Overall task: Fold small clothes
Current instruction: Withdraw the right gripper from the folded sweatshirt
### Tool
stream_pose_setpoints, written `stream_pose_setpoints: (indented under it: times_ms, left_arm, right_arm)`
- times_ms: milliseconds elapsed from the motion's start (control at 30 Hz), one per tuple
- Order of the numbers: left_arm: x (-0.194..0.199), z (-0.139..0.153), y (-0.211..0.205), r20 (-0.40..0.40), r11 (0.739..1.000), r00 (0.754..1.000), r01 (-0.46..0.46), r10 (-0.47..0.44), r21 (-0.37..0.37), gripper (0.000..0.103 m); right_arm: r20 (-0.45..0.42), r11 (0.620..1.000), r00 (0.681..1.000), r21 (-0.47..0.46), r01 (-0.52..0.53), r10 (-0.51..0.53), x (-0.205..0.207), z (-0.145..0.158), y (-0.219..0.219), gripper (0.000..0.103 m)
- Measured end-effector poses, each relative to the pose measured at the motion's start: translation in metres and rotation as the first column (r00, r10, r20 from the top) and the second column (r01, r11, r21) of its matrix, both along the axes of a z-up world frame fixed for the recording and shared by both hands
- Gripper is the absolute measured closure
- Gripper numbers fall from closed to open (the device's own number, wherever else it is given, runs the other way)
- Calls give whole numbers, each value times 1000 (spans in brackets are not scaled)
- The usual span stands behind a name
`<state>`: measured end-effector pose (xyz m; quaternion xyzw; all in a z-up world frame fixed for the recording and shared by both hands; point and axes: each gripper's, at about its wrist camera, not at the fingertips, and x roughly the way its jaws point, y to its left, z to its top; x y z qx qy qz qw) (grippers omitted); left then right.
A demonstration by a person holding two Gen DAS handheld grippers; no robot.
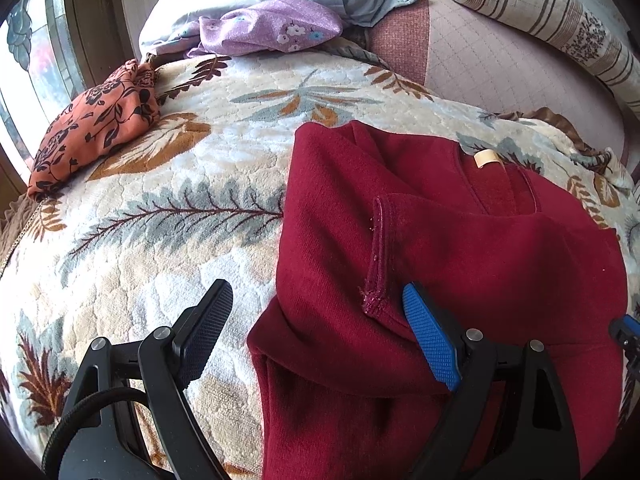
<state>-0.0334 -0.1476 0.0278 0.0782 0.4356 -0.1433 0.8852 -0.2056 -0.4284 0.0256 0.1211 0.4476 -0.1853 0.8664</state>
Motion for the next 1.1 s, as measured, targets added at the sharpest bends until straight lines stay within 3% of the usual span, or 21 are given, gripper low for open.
stream_pose_setpoints:
  times_ms: [67, 233, 300, 367, 433, 667, 800, 933, 1100]
  left_arm:
    - [-5, 1, 0, 15, 1000, 1000, 4, -4, 8, 15]
    - [-23, 6, 9, 25, 1000, 999, 27, -26, -4, 15]
    - [-34, 8, 15, 12, 999, 999, 48, -48, -17, 15]
    - [-47, 11, 19, 6, 997, 997, 74, -74, -28, 15]
    - [-60, 16, 22, 21, 996, 996, 92, -92, -21, 15]
    - [-105, 20, 31, -1, 991, 991, 131, -131, -10, 15]
    - [-131, 17, 39, -15, 991, 991, 136, -136, 0, 15]
    - [-154, 15, 56, -29, 991, 990, 135, -135, -14, 15]
    - [-172, 15, 75, -37, 991, 990, 135, -135, -15, 15]
  right_arm:
    - [-1, 999, 1000, 33, -6, 6, -2, -9, -8, 59]
    - [0, 998, 999, 41, -38, 38, -19, 15, 2, 58]
    - [30, 997, 999, 63, -34, 32, -37, 24, 3, 51]
    - [53, 994, 998, 106, -24, 18, -58, 27, 4, 29]
    - [68, 988, 998, 149, -28, 18, -76, 29, 6, 29]
    - [52, 986, 999, 164, -9, 0, -120, 25, 20, 26]
    - [53, 983, 999, 186, -4, -5, -131, 16, 27, 26]
    - [13, 991, 1000, 131, -10, 8, -134, 8, 39, 26]
    - [28, 977, 998, 208, -55, 50, -150, 1, 42, 26]
